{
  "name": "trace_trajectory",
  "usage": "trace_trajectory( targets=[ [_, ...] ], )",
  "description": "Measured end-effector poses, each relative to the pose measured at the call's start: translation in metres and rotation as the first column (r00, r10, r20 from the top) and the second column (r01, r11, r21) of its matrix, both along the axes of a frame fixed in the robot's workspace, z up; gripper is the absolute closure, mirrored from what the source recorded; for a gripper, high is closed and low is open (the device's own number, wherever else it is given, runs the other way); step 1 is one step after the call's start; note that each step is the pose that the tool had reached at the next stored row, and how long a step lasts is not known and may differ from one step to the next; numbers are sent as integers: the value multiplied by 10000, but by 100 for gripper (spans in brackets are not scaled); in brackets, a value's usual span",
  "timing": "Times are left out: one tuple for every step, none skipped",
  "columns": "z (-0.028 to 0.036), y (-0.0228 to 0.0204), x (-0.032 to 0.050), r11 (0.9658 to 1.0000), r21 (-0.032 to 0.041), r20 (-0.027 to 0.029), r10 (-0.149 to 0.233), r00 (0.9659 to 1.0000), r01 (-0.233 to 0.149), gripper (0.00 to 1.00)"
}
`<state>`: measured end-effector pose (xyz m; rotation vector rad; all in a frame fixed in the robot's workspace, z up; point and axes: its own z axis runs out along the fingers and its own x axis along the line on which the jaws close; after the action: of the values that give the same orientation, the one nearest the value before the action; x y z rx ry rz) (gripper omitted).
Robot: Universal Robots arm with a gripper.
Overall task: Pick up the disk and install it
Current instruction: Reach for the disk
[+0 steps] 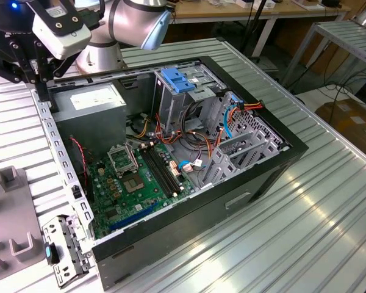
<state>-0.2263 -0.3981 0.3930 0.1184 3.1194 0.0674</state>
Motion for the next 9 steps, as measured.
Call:
trace_trajectory(
  targets=[
    [0, 1, -4, 10000, 0, 0, -1, 10000, 1, 89],
    [0, 2, -8, 10000, 0, 0, -1, 10000, 1, 89],
    [0, 2, -10, 10000, 0, 0, 0, 10000, 0, 89],
    [0, 3, -13, 10000, 0, 0, 0, 10000, 0, 89],
    [0, 4, -16, 10000, 0, 0, 0, 10000, 0, 89],
    [0, 4, -19, 10000, 0, 1, 0, 10000, 0, 89],
    [0, 5, -22, 10000, 0, 0, 0, 10000, 0, 89],
    [0, 6, -26, 10000, 0, 0, -1, 10000, 1, 89],
    [0, 7, -30, 10000, 0, 0, -1, 10000, 1, 89]
  ],
)
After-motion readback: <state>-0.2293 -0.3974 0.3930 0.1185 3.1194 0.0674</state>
